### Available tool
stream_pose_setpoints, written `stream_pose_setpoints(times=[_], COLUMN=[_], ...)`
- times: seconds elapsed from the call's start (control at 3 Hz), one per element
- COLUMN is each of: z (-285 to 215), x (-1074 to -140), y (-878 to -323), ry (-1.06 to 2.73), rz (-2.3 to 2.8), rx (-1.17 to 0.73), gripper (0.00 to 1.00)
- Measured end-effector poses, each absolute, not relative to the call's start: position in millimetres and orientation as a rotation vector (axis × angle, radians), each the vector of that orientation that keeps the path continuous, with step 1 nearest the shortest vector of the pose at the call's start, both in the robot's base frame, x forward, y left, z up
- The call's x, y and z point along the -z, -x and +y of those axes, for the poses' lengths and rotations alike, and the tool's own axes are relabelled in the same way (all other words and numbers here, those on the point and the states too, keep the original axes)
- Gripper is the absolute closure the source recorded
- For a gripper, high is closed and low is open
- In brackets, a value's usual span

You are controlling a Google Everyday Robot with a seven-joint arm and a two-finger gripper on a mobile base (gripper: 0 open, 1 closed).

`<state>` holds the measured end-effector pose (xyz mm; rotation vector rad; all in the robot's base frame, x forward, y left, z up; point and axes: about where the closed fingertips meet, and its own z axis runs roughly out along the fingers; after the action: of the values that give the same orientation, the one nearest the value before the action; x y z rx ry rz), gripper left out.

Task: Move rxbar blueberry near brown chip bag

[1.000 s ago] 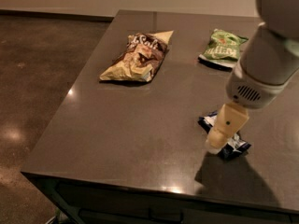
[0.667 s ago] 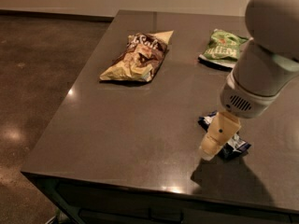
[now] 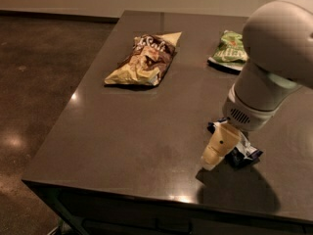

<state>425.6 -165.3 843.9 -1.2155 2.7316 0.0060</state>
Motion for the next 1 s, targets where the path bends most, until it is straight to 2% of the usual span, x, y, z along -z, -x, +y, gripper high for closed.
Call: stream_pose_setpoints(times=[0.33, 0.67, 1.0], z=[-164.2, -164.6, -159.9], x=[-835.1, -831.9, -841.3], y=[-432.6, -435.9, -442.5], ry=[1.199, 1.186, 1.187], rz=[2.737, 2.742, 2.72], rx=[-0.007, -0.019, -0.075], gripper=[0.16, 0.39, 0.71])
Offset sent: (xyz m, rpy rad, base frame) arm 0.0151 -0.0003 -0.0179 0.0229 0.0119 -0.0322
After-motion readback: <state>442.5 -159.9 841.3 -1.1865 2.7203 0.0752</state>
